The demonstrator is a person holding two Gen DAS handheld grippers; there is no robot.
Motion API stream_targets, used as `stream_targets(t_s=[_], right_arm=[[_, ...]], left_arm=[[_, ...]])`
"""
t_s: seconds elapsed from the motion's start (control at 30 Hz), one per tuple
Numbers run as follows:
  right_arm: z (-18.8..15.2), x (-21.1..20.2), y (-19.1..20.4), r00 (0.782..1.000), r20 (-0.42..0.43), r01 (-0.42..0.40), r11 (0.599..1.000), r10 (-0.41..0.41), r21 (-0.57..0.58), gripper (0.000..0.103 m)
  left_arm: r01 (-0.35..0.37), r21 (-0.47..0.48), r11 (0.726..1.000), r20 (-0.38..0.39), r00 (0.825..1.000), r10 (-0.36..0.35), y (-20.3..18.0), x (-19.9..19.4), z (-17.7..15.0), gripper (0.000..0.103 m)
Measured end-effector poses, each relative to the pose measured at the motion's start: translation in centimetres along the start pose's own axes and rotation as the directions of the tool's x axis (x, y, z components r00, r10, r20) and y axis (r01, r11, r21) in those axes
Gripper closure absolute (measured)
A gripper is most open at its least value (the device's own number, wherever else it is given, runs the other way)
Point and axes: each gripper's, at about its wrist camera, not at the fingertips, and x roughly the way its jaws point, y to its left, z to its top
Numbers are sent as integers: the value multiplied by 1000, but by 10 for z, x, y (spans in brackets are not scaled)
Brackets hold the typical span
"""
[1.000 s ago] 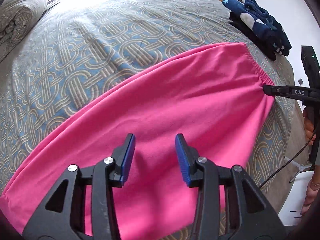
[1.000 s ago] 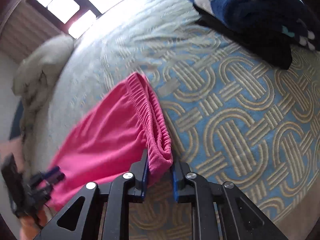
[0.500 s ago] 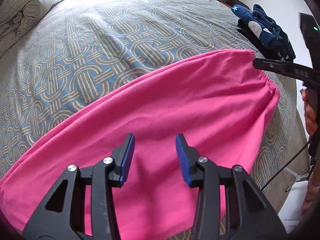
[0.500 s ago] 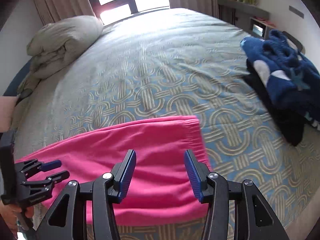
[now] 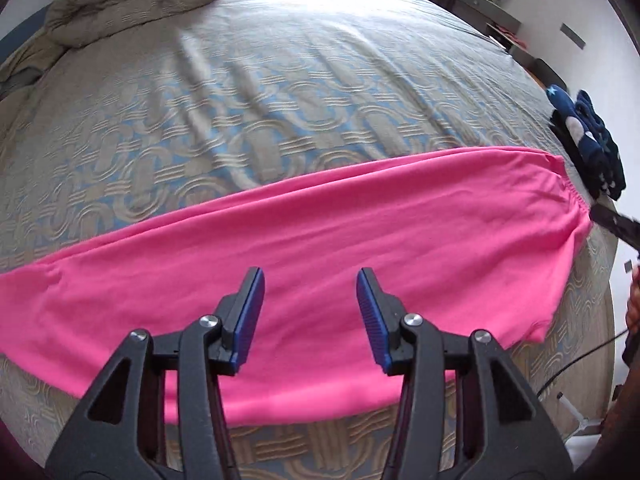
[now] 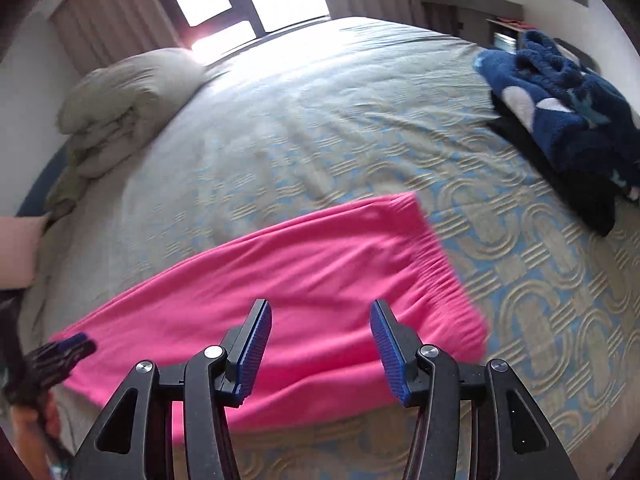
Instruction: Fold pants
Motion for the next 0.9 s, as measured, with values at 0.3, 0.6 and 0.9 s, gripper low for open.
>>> stream_targets(t_s=[0.3, 0.6, 0.9], right_arm=[[-94, 52, 89, 963, -246, 43, 965, -109, -261, 51], [-69, 6, 181, 986, -159, -102, 939, 52, -329, 48], [-104, 68, 306, 913, -377, -316, 858, 159, -404, 48]], left_arm=[[-69, -265, 962, 40, 996, 82, 99, -35, -50, 53], [-87, -606, 791, 51, 988, 149, 212, -65, -111, 43], [18, -812, 583, 118, 984, 135, 312, -71, -159, 37]])
